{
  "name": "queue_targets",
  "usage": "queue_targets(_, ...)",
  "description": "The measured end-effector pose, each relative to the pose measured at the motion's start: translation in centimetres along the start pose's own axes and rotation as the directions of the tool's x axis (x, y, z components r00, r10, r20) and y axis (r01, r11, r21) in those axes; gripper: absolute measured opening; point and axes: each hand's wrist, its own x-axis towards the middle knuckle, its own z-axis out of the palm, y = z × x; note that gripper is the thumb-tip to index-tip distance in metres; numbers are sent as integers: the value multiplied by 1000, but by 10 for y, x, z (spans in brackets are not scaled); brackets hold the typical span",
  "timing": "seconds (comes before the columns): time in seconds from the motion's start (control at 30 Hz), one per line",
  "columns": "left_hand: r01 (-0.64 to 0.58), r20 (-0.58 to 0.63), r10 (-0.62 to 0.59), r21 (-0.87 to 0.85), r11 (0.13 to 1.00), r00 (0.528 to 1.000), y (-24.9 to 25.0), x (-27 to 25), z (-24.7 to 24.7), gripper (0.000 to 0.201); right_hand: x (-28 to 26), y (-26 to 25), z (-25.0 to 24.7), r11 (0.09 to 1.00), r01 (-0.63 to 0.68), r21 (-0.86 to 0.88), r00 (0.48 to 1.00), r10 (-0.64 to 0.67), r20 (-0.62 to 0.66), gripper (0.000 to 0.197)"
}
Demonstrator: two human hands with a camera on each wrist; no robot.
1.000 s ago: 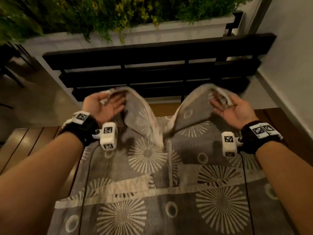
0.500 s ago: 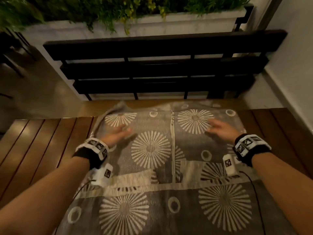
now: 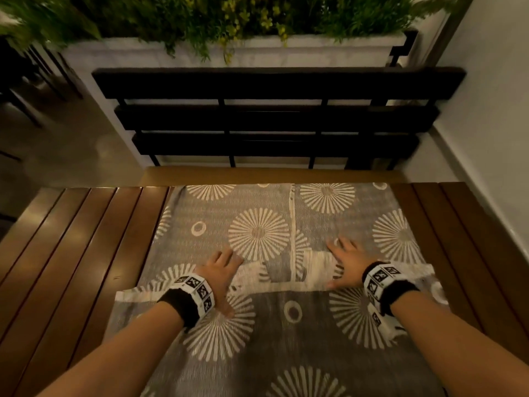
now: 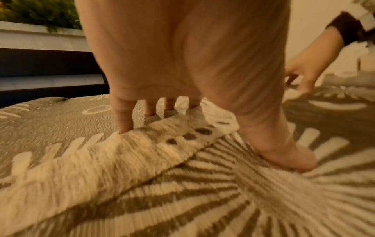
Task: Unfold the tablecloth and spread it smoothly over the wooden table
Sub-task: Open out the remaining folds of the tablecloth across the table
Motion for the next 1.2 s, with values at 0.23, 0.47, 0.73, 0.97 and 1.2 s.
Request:
queue_targets(0.23,17,-5,-17,18,1000,1000,14,-17,12,132,-18,-4,15,1000,-23,0,1000,23,8,120)
queue_targets(0.47,-2,-9,2,25,1000,1000,26,-38,29,131,-40,3,46,999,-33,34,999,33,-15,120)
queue_targets(0.73,55,30,-55,-12,998,998,42,-59,47,131,-53,9,63,1000,0,-10,1000,0,-25,120)
queue_targets(0.97,31,13,-31,-54,998,999,40,-64,49,128,-59,4,71,999,-10,-36,994,6,-109,112)
queue_targets(1.2,50,-14,-50,-4,999,999,19,-63,46,93,-74,-17,78,995,-63,-80,968,41,-248,81)
